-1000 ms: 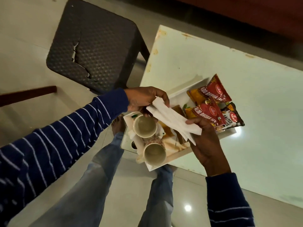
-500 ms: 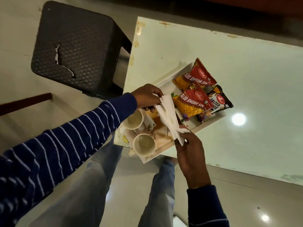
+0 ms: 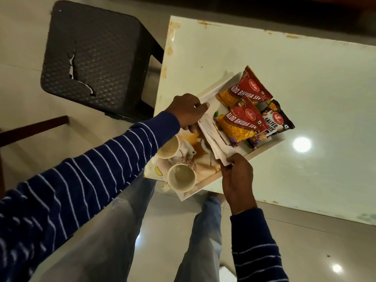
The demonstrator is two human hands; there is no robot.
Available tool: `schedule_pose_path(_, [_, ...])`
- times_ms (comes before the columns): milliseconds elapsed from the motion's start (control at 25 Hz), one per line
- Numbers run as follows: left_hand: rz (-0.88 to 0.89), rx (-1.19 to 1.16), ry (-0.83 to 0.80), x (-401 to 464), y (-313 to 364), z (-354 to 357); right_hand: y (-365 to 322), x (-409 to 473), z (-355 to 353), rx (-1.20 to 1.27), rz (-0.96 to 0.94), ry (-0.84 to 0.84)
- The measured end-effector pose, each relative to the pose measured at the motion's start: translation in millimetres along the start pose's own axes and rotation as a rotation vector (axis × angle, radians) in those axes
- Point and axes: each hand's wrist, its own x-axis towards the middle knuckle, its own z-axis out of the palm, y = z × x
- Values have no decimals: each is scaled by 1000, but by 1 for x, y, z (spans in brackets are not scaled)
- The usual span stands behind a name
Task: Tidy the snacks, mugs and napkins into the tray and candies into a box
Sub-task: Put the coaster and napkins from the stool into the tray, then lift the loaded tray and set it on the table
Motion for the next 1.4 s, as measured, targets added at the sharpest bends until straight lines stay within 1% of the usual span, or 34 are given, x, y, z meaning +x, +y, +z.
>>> schedule_pose_path(120, [-1,-45,33,-1,-2,-5,3,0,-3,-94,-56,19])
schedule_pose_path(200, [19,-57,111,-2,-5,-12,2,-1,-4,-172,-48,64])
schedule_pose_path(240, [38,-63,169,-3,-7,-17,1,0,-7,-270,-61,112])
schedule_pose_path(320, [65,-105,309,-6,-13,-28,-3,-2,-16,-460,-159,211])
schedule_pose_path(400, [41,-154,428,-9,-23,-39,-14,-3,-29,-506,-292,251])
schedule_pose_path(560, [-110,-306,607,-17,-59,-46,-63,15,-55,-558,-480,299])
schedule_pose_path(600, [-156,-353,654,-22,-72,-43,-79,24,-59,-580,-514,280])
schedule_pose_path(680, [-244,-469,707,-37,-97,-36,-107,42,-61,-626,-597,178])
schedule_pose_path(800, [-391,-597,710,-66,-129,-5,-147,71,-58,-797,-688,-1])
schedule_pose_path(880, [-519,-672,698,-86,-149,22,-169,91,-49,-889,-723,-78])
schedule_pose_path(960, [-589,-763,633,-101,-164,50,-185,109,-38,-884,-680,-132])
schedule_pose_path(1040, [-598,-833,526,-110,-169,75,-200,118,-30,-859,-528,-246])
schedule_pose_path(1120, [-587,-841,443,-115,-169,97,-208,122,-23,-900,-385,-366])
schedule_pose_path(1160, [-580,-834,427,-115,-168,105,-209,122,-19,-943,-348,-405])
schedule_pose_path(1240, [-570,-862,455,-111,-168,117,-206,125,-11,-1001,-306,-445])
schedule_pose_path(1320, [-567,-941,482,-108,-168,118,-200,126,-6,-962,-250,-458])
schedule_pose_path(1400, [-554,-1051,456,-104,-167,115,-195,125,-3,-902,-182,-507])
